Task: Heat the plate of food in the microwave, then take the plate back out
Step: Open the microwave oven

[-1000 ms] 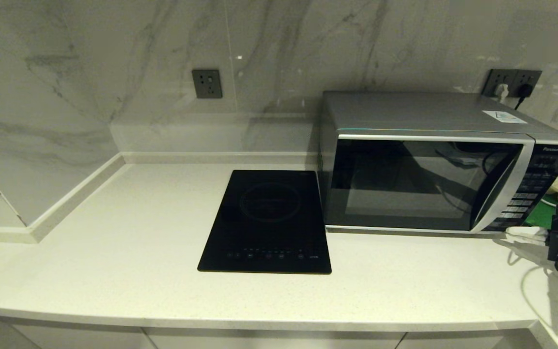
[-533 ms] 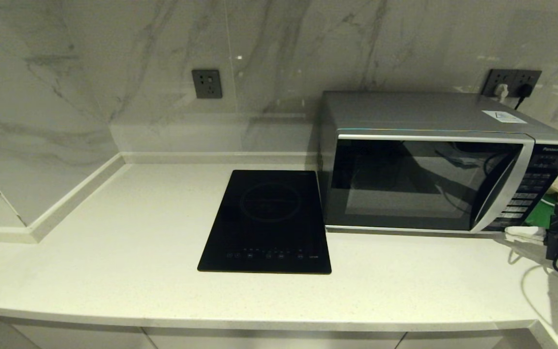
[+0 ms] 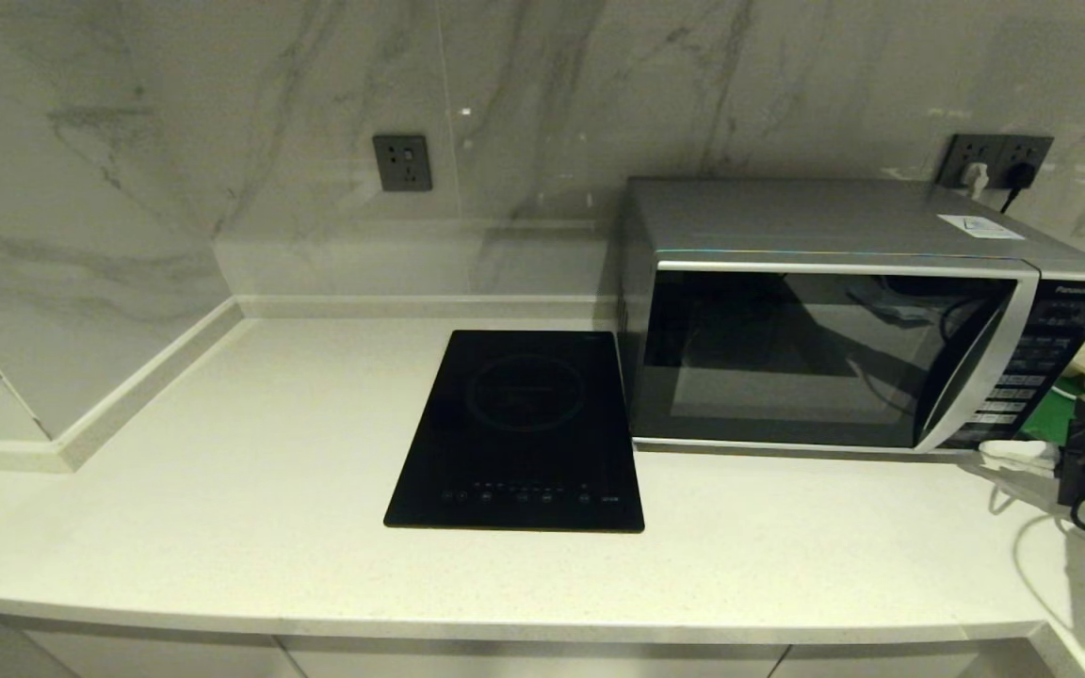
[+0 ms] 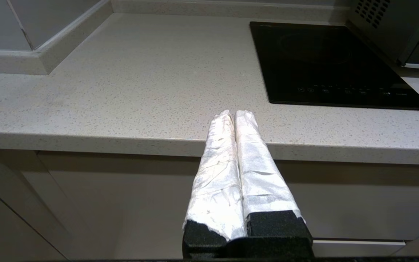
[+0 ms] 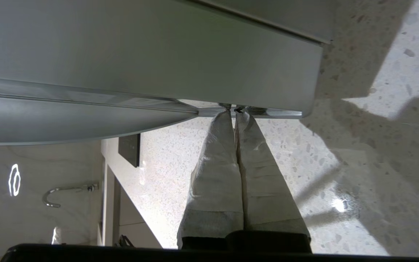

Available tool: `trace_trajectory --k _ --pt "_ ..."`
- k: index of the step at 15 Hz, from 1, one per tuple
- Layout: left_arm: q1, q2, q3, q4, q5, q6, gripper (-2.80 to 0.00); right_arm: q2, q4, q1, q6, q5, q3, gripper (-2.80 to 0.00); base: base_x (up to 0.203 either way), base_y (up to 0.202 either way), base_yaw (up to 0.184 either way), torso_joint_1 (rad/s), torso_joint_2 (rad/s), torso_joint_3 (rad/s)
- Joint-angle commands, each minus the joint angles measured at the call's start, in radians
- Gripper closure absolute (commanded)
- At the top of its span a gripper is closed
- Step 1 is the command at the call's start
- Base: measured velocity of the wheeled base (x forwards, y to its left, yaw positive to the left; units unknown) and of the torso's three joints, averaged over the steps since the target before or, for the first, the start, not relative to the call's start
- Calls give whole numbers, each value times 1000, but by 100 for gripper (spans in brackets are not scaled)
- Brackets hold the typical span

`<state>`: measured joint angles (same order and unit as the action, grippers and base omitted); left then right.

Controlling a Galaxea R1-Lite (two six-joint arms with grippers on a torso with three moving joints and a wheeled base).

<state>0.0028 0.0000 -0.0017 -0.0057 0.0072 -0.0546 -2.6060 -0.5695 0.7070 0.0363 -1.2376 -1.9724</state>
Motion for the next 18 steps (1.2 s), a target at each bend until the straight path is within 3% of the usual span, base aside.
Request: trace_trajectory --k 1,11,14,18 --pt "0 0 0 0 0 -1 0 20 -6 2 0 -9 4 0 0 0 0 0 0 0" --pt "0 0 0 0 0 -1 0 35 -39 29 13 -4 27 0 0 0 0 0 0 0" --pt "0 0 0 0 0 -1 0 79 -95 64 96 12 101 0 0 0 0 0 0 0" --pt "0 0 0 0 0 -1 0 203 -264 122 240 75 157 0 0 0 0 0 0 0"
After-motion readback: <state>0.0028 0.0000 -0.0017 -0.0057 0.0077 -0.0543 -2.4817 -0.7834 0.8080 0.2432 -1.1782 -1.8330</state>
